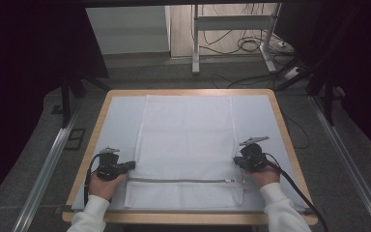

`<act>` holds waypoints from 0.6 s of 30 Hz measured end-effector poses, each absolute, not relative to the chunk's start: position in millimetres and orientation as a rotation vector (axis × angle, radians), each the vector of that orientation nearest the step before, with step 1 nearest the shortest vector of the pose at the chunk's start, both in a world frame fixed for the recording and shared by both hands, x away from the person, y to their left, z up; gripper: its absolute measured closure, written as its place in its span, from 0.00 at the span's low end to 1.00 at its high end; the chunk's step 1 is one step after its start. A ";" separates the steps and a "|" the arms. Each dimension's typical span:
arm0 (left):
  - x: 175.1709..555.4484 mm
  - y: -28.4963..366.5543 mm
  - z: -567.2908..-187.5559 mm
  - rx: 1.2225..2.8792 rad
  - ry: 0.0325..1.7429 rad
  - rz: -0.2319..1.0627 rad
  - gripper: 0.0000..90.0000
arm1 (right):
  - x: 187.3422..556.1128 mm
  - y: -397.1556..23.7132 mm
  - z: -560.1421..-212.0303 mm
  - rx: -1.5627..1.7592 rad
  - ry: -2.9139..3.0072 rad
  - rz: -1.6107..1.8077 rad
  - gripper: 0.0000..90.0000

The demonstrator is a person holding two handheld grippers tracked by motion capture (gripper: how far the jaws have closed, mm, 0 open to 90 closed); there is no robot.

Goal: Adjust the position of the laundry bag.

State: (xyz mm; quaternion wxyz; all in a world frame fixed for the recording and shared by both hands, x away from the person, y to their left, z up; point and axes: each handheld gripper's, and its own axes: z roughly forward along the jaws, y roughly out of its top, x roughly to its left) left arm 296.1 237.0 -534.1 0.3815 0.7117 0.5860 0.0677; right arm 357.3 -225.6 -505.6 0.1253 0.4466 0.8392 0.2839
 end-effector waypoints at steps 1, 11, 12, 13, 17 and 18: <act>296.1 236.8 -534.1 1.817 1.495 0.174 0.99 | 357.1 -225.7 -505.6 1.300 2.445 0.827 0.97; 291.1 233.9 -519.0 1.805 1.441 0.213 0.67 | 353.5 -233.4 -500.9 1.296 2.390 0.857 0.68; 287.7 232.6 -509.4 1.796 1.415 0.250 0.53 | 352.5 -237.7 -497.9 1.310 2.350 0.876 0.54; 287.7 232.6 -509.4 1.796 1.415 0.250 0.48 | 352.5 -237.7 -497.9 1.310 2.350 0.876 0.54; 283.4 223.5 -497.2 1.794 1.370 0.302 0.38 | 349.4 -250.1 -492.0 1.330 2.290 0.973 0.43; 283.4 223.5 -497.2 1.794 1.370 0.302 0.38 | 349.4 -250.1 -492.0 1.330 2.290 0.973 0.43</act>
